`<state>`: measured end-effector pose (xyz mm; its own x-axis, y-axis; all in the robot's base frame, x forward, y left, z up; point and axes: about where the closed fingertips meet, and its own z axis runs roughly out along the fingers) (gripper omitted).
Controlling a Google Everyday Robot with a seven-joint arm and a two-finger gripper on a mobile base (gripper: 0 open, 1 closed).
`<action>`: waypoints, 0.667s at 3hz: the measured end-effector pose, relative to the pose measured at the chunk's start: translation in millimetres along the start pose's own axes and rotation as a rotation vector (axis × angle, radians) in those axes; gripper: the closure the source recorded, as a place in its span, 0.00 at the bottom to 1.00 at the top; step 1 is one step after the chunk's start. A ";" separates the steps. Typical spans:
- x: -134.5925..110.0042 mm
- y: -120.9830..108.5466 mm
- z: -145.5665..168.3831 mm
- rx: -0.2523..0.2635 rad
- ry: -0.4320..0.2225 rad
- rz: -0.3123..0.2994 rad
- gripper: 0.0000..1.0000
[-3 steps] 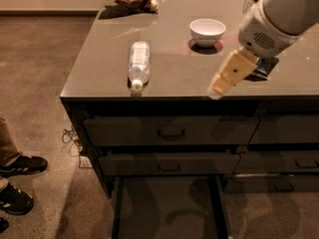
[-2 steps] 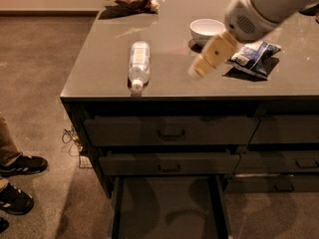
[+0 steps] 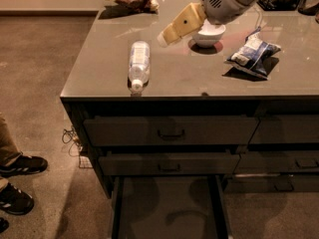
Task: Place blue plastic bottle into bottom drawer
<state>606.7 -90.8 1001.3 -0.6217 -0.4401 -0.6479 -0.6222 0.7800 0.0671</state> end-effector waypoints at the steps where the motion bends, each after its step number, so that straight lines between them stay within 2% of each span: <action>1: 0.0 0.0 0.0 0.000 0.000 0.000 0.00; 2: -0.2 -0.7 14.6 -0.001 0.016 0.071 0.00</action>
Offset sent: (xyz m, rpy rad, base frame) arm 0.0226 0.0138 -0.0319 0.0730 0.1300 -0.1634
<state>614.1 -84.8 990.4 -0.6715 -0.3911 -0.6294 -0.5768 0.8091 0.1126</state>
